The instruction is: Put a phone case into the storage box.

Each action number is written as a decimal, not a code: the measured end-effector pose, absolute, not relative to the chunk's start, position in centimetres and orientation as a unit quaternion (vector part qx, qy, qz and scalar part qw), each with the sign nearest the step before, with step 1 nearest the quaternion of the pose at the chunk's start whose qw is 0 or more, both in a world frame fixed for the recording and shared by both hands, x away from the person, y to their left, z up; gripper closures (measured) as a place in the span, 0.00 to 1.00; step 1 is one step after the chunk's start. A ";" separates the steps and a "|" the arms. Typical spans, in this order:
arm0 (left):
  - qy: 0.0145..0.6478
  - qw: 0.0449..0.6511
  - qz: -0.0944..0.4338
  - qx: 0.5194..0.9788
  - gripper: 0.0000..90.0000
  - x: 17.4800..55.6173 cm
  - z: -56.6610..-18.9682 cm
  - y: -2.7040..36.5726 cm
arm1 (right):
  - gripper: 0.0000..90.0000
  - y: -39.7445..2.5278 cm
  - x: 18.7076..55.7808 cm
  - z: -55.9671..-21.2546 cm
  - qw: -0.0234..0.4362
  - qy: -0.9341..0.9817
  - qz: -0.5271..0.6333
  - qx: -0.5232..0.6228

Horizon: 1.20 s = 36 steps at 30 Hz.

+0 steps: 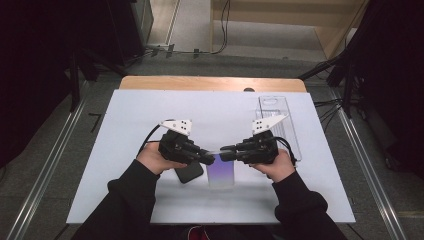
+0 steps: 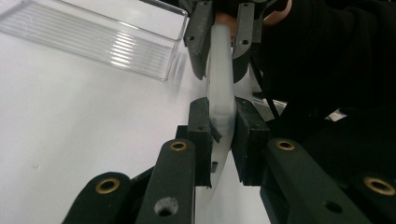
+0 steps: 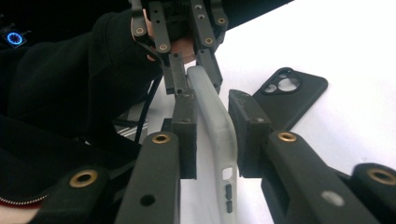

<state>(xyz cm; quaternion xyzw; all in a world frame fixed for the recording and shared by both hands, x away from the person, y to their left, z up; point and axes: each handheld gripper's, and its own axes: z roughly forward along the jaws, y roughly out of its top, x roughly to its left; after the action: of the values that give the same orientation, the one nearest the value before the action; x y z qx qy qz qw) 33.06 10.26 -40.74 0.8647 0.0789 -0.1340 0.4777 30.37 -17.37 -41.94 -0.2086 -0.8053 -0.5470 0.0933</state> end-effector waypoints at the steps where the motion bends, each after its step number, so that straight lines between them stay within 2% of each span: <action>1: 0.078 0.477 -0.132 0.866 0.89 33.0 -40.7 10.3 | 0.74 -17.4 30.4 -41.9 0.093 -0.805 -0.548 -0.210; 4: 0.081 0.476 -0.136 0.865 0.89 33.0 -40.5 10.5 | 0.64 -17.5 30.5 -41.9 0.099 -0.803 -0.546 -0.215; 6: 0.085 0.476 -0.140 0.864 0.89 33.1 -40.4 10.6 | 0.60 -17.5 30.3 -41.8 0.085 -0.806 -0.542 -0.223; 13: 0.106 0.470 -0.138 0.865 0.89 33.2 -39.9 11.0 | 0.37 -17.8 30.0 -41.5 0.062 -0.798 -0.547 -0.245; 21: 0.150 0.460 -0.140 0.864 0.89 33.6 -39.5 11.5 | 0.23 -18.1 29.8 -41.8 0.041 -0.805 -0.536 -0.251; 22: 0.151 0.460 -0.137 0.864 0.89 33.6 -39.5 11.6 | 0.15 -18.1 29.8 -41.9 0.040 -0.804 -0.537 -0.252; 25: 0.163 0.456 -0.135 0.864 0.89 33.7 -39.4 11.7 | 0.00 -18.0 29.8 -42.2 0.026 -0.810 -0.521 -0.267; 36: 0.215 0.452 -0.117 0.857 0.88 33.9 -39.0 12.0 | 0.00 -17.3 29.3 -42.8 0.008 -0.809 -0.503 -0.302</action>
<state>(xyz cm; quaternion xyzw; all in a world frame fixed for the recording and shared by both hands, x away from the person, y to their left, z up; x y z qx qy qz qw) 33.88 11.95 -39.01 0.8574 0.2154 -0.1174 0.4525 29.26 -17.27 -42.79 -0.3021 -0.8094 -0.5035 0.0082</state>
